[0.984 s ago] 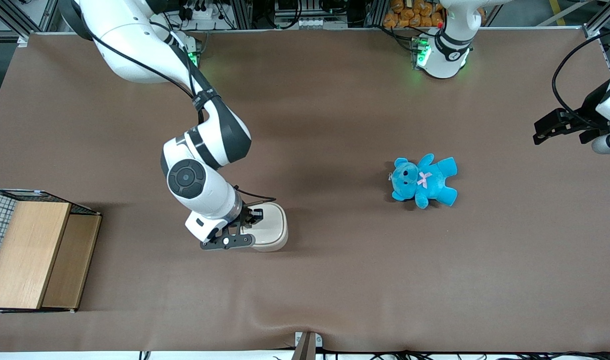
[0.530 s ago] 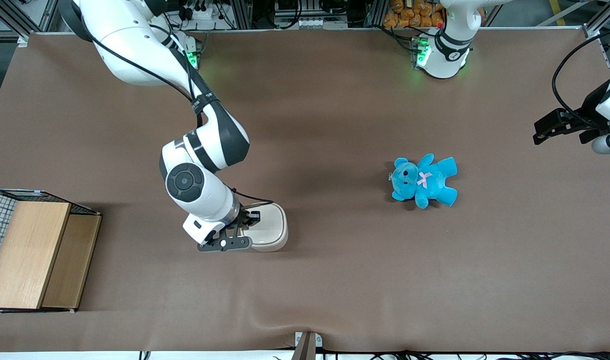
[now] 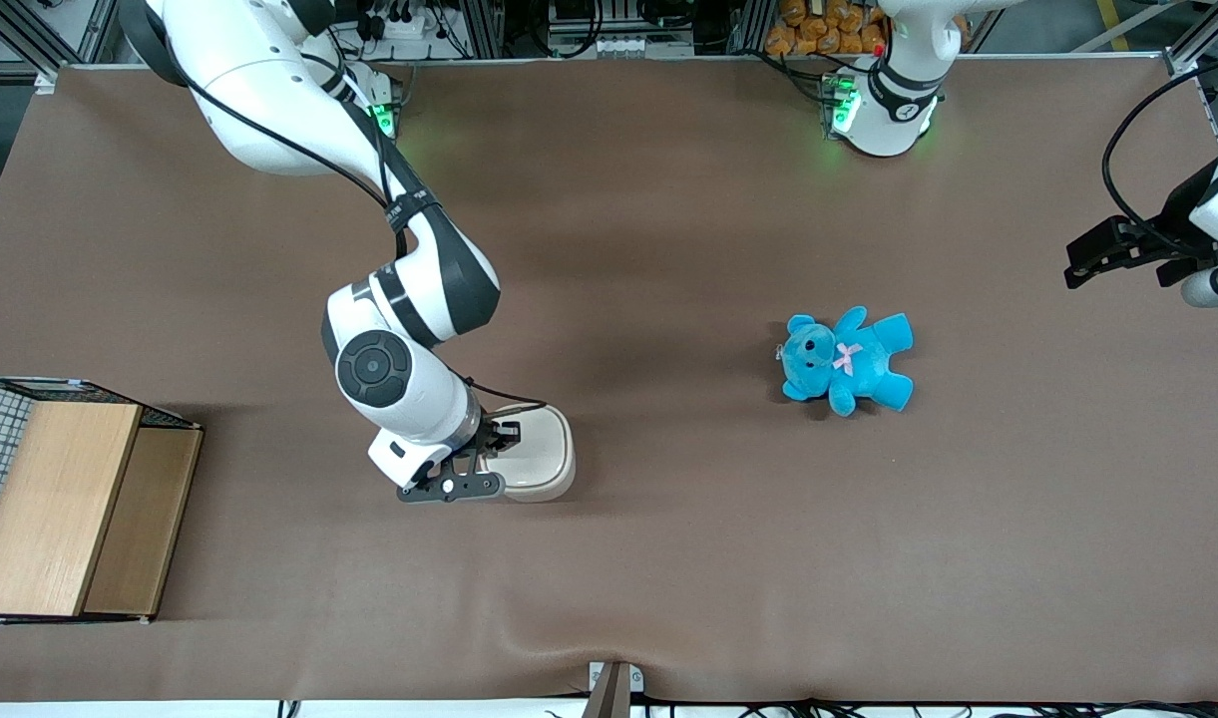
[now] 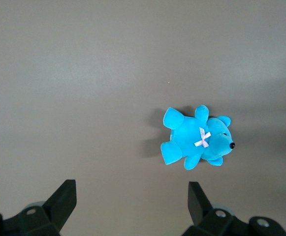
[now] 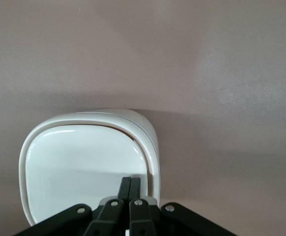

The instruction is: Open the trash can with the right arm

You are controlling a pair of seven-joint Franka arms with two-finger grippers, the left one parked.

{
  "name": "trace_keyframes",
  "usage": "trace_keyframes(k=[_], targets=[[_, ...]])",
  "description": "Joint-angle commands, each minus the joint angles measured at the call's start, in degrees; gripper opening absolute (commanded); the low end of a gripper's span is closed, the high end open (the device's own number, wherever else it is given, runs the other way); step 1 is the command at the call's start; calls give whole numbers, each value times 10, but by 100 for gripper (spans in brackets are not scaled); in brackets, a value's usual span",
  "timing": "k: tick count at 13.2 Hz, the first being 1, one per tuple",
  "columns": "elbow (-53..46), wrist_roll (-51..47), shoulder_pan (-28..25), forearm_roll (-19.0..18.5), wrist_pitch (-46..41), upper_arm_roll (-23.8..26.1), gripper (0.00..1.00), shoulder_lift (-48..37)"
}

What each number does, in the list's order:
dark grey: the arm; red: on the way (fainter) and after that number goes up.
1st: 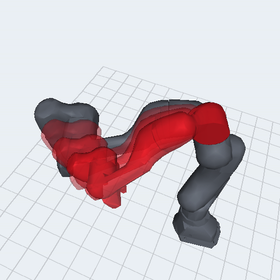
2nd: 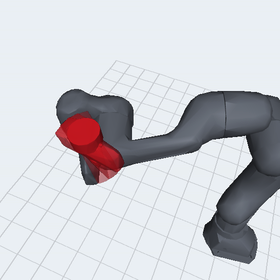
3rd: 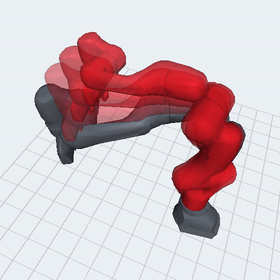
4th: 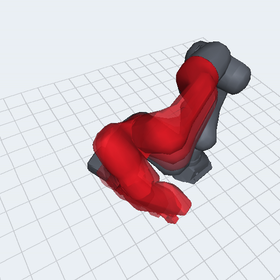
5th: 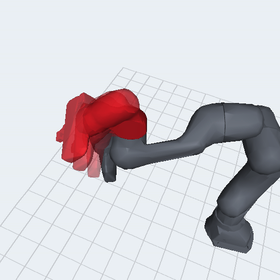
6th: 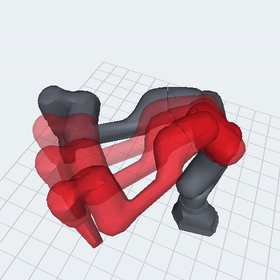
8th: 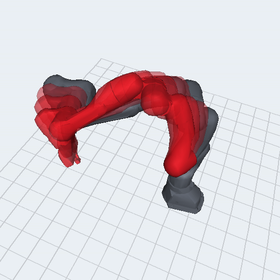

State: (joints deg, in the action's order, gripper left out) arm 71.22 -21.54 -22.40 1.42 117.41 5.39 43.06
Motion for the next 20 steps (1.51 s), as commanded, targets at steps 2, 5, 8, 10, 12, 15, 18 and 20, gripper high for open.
trace_keyframes(k=[2, 5, 8, 10, 12, 15, 18, 20], targets=[[-7, -9, -3, -9, 0, 2, 0, 10], [-7, -10, -3, -21, 3, 2, 0, 17], [-7, -11, -2, -22, 7, 2, 0, 18], [-13, -10, 0, -20, 2, 3, 0, 17], [-23, -10, 3, -17, -16, 5, 0, 14], [-53, -10, 3, -9, -53, 8, 0, 14], [-77, -28, 3, 2, -82, 11, 0, 14], [-84, -37, -3, 30, -83, 12, 0, 14]])
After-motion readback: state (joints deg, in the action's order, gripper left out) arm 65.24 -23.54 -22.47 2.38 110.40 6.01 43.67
